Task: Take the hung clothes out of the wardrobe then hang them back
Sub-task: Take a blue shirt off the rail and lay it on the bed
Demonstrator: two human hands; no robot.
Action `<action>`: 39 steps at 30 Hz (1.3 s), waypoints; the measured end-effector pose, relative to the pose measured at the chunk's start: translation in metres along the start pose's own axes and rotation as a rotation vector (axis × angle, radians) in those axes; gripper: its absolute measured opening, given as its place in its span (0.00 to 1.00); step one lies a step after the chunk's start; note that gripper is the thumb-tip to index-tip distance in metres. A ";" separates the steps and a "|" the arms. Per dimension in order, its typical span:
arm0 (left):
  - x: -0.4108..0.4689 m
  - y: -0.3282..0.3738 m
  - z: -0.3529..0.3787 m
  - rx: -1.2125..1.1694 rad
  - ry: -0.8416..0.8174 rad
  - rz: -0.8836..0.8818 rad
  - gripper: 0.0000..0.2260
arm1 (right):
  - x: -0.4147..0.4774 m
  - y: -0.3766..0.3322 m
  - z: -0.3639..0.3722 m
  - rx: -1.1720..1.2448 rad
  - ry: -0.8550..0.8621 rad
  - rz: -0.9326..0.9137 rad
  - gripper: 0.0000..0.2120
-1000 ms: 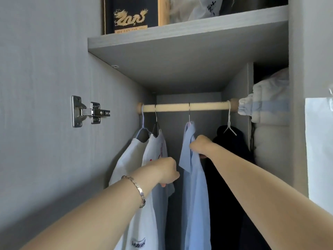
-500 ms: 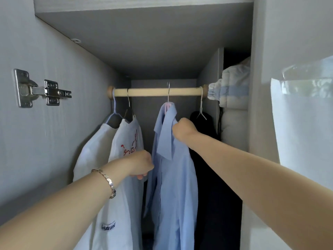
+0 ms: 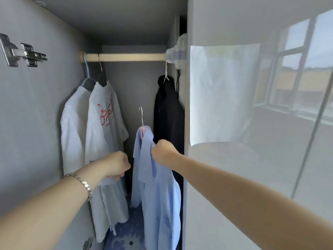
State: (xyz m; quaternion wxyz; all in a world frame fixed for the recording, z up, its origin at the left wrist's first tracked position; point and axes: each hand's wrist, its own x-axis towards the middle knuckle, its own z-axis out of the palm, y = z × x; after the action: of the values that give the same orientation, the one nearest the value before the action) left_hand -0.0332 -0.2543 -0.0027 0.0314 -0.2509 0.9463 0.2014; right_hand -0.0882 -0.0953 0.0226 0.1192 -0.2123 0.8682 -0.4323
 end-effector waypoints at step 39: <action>-0.635 0.221 0.457 0.540 -0.689 1.471 0.08 | -0.886 0.284 -0.004 0.295 1.442 1.010 0.03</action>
State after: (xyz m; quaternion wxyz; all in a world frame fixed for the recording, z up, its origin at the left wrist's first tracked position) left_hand 0.3942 0.3959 -0.2391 0.2373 0.5184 0.8216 0.0034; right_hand 0.6158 0.4779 -0.1819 -0.2537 0.5365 0.6577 -0.4639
